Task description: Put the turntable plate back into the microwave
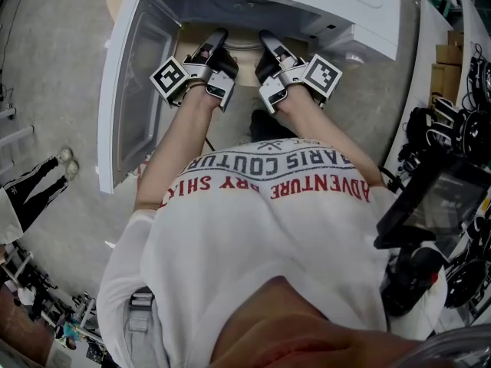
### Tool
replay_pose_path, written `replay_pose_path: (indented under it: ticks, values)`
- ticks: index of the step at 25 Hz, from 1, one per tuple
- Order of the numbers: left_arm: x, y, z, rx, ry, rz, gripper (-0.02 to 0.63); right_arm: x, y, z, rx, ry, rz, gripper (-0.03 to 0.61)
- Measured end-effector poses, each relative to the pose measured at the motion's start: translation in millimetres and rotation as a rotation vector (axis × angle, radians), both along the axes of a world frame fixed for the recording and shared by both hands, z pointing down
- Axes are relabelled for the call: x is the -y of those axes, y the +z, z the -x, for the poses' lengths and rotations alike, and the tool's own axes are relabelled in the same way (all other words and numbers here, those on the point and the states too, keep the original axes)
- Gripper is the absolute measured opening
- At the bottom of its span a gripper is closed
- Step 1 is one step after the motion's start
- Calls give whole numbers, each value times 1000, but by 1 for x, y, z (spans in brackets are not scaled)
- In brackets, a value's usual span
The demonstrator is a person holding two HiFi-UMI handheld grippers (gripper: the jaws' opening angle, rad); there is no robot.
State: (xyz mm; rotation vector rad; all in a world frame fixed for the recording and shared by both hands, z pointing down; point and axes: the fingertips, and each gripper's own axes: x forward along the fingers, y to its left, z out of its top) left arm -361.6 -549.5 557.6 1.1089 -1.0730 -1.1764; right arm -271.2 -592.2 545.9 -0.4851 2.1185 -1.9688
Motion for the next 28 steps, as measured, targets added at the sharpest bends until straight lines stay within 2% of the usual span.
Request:
replay_pose_path:
  ticks: [9, 15, 23, 28]
  values:
    - [3, 1, 5, 8, -15, 8, 28, -23, 4, 2, 4, -21, 65, 29]
    - [14, -1, 5, 17, -12, 15, 28, -18, 3, 13, 26, -32, 88, 29]
    - [18, -7, 7, 5, -7, -50, 29, -14, 1, 16, 108, -25, 107, 41]
    - [14, -12, 6, 6, -2, -67, 32, -14, -2, 16, 122, -21, 94, 43]
